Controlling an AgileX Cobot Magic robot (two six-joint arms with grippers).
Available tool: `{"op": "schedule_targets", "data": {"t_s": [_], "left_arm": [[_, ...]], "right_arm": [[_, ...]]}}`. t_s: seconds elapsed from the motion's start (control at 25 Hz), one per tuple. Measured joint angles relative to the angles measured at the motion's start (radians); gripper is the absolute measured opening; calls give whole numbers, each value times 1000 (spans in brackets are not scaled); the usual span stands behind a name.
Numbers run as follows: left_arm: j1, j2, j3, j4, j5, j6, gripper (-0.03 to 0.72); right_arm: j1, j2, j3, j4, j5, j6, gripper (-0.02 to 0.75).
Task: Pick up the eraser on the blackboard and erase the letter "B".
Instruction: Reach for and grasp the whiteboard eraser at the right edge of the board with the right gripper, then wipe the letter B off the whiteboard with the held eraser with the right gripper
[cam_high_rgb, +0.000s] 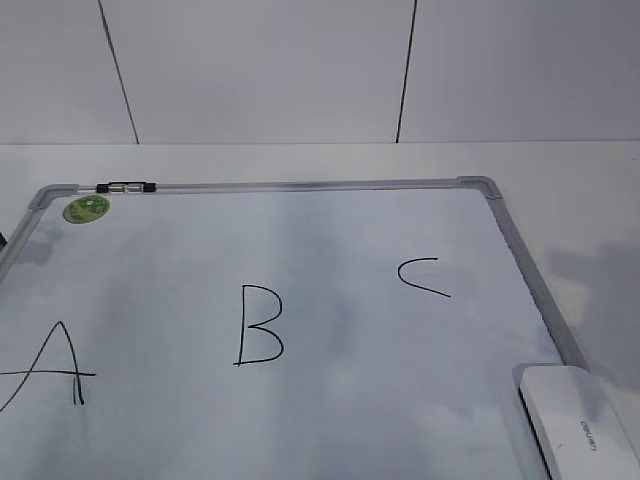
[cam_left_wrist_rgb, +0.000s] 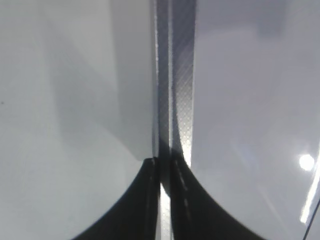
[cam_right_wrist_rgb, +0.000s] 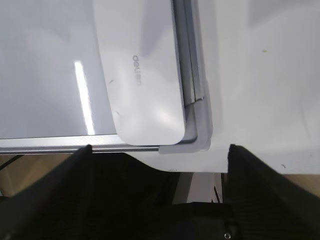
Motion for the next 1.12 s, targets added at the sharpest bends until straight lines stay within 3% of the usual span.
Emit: {"op": "schedule_targets", "data": {"t_s": [0.16,0.36,0.56,1.12], "left_arm": [[0,0,0,0,0,0,30],[0,0,0,-2,0,0,30],[0,0,0,-5,1,0,31],[0,0,0,-5,1,0,31]], "right_arm": [[28,81,0,18,-62,-30,633],[143,182,-2,2,-140,-27,633],[254,295,-9,-90,-197,71,633],[270,447,-9,-149,-376,128,633]]}}
